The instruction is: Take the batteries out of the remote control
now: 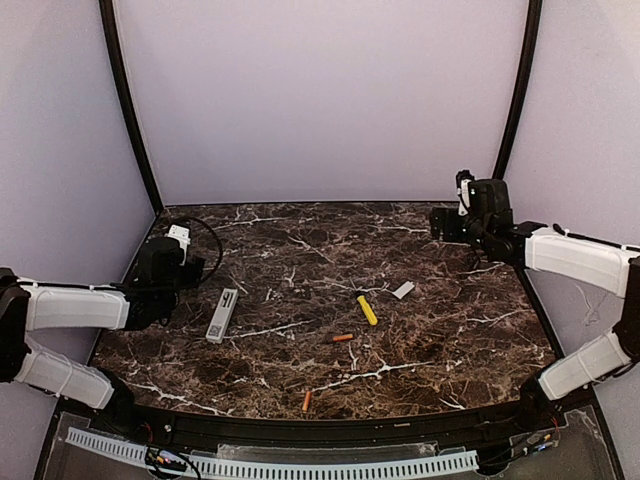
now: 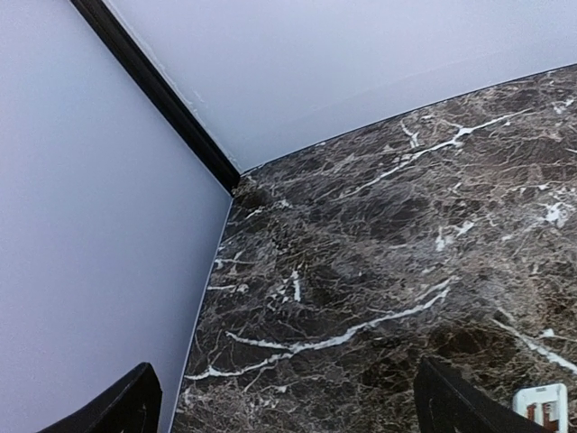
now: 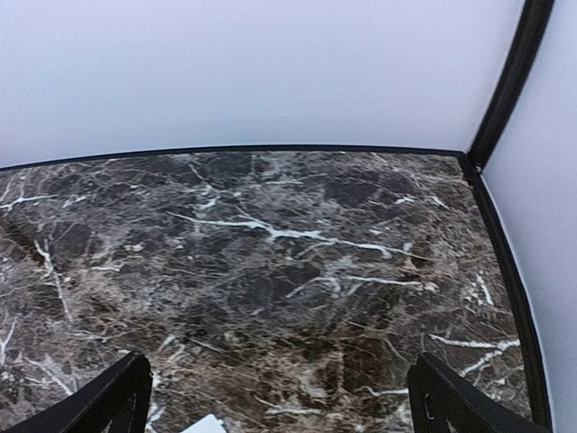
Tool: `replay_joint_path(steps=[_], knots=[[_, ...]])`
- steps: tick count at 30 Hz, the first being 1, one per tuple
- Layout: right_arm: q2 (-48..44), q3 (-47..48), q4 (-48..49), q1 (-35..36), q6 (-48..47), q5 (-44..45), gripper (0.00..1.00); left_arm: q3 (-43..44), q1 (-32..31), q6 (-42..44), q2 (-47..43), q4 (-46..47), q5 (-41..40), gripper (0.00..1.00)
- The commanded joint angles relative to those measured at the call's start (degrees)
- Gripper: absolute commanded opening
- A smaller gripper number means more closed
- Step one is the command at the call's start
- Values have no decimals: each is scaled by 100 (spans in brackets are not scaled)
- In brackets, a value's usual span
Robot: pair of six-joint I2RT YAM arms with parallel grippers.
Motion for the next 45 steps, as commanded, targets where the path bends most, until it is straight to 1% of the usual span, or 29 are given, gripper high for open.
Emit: replay_joint_path(steps=[1, 3, 5, 7, 9, 10, 13, 15, 16, 17, 18, 19, 21, 27, 29, 30, 31, 33, 35, 37, 40, 44, 45], knots=[[-173, -401, 320, -337, -82, 328, 98, -332, 473, 297, 415, 1220, -26, 98], [-184, -517, 360, -485, -72, 424, 99, -452, 675, 350, 662, 1614, 58, 99], [-190, -686, 458, -658, -111, 441, 98, -579, 857, 382, 919, 2228, 154, 99], [-213, -888, 635, -821, -149, 411, 99, -690, 1038, 262, 1144, 2594, 330, 98], [-238, -1095, 835, -993, -190, 324, 99, -775, 1206, 164, 1324, 2842, 552, 99], [-256, -1177, 909, -1055, -185, 289, 99, -785, 1258, 153, 1342, 2836, 597, 98], [-336, -1461, 1183, -1204, -229, 271, 99, -894, 1423, 132, 1385, 3279, 899, 99], [-386, -1678, 1464, -1302, -281, 293, 99, -947, 1592, -49, 1486, 3490, 1175, 99], [-405, -1799, 1628, -1353, -338, 283, 99, -997, 1730, -120, 1611, 3591, 1436, 99], [-443, -1922, 1841, -1378, -427, 280, 99, -1016, 1784, -144, 1733, 3873, 1532, 99], [-490, -2062, 2095, -1398, -633, 280, 99, -975, 1844, -199, 1703, 3795, 1570, 99], [-534, -2235, 2499, -1404, -810, 246, 99, -948, 1914, -317, 1630, 3513, 1719, 99], [-659, -2613, 3032, -1411, -1103, 213, 99, -1011, 1996, -312, 1687, 3699, 1949, 99], [-781, -3845, 5188, -1451, -1874, -205, 99, -1110, 2159, -417, 1654, 3758, 2399, 99], [-701, -4128, 5782, -1514, -1925, -394, 99, -1247, 2286, -546, 1739, 3913, 2657, 99], [-654, -4229, 6009, -1554, -1918, -536, 98, -1290, 2308, -478, 1882, 4461, 2686, 99], [-612, -4285, 6166, -1607, -1912, -669, 99, -1375, 2312, -458, 1974, 4577, 2730, 99], [-499, -4303, 6283, -1710, -1912, -992, 99, -1317, 2319, -549, 1861, 4227, 2747, 99], [-395, -4216, 6269, -1806, -1944, -1284, 99, -1299, 2321, -488, 1961, 4408, 2729, 98], [-219, -4157, 6394, -1930, -2012, -1591, 99, -1255, 2323, -557, 1881, 4142, 2695, 98], [5, -4028, 6473, -2053, -2100, -1776, 99, -1288, 2326, -532, 1941, 4321, 2652, 99], [478, -4027, 6969, -2393, -1891, -2282, 99, -1281, 2324, -567, 1955, 4339, 2591, 98], [591, -4040, 7089, -2619, -1836, -2413, 99, -1281, 2327, -572, 1950, 4306, 2583, 99]])
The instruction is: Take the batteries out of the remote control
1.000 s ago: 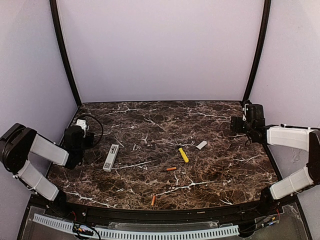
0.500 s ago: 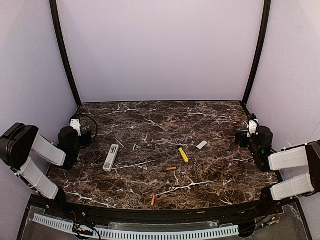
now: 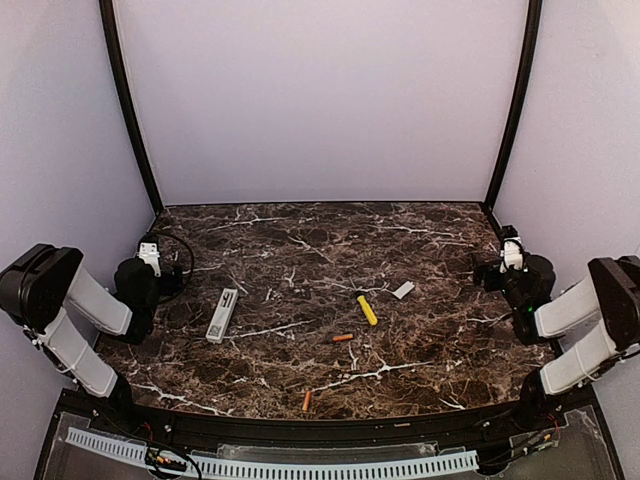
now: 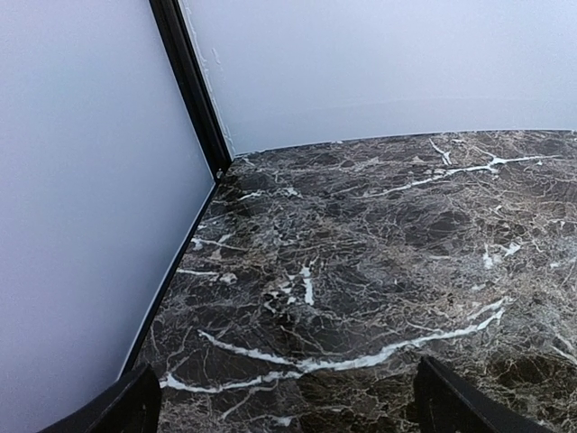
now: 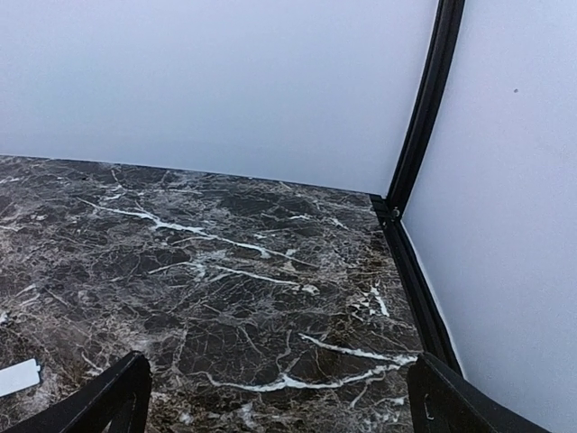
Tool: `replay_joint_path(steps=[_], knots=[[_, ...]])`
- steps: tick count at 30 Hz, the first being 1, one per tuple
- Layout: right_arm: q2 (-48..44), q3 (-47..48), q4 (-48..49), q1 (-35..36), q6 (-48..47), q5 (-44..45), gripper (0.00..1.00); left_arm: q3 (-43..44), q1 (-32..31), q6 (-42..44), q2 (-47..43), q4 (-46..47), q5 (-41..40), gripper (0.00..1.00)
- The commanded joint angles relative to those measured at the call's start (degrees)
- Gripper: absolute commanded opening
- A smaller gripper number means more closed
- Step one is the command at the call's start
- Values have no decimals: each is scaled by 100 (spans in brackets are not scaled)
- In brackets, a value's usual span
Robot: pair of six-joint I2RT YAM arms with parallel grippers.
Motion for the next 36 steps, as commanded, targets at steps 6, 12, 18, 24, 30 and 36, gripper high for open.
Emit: replay_joint_path(steps=[6, 12, 18, 24, 30, 36], knots=[[777, 151, 905, -487, 177, -809, 99, -28, 33, -83, 1, 185, -43, 98], [866, 350, 677, -481, 325, -384, 99, -28, 26, -85, 1, 179, -51, 98], [855, 361, 646, -483, 325, -383, 99, -28, 16, -83, 1, 177, -48, 99], [863, 351, 677, -481, 316, -373, 99, -28, 30, -80, 1, 183, -46, 98], [863, 373, 634, -486, 321, -392, 99, -28, 27, -83, 1, 186, -50, 98], [863, 375, 626, -482, 325, -400, 99, -28, 24, -85, 1, 185, -48, 98]])
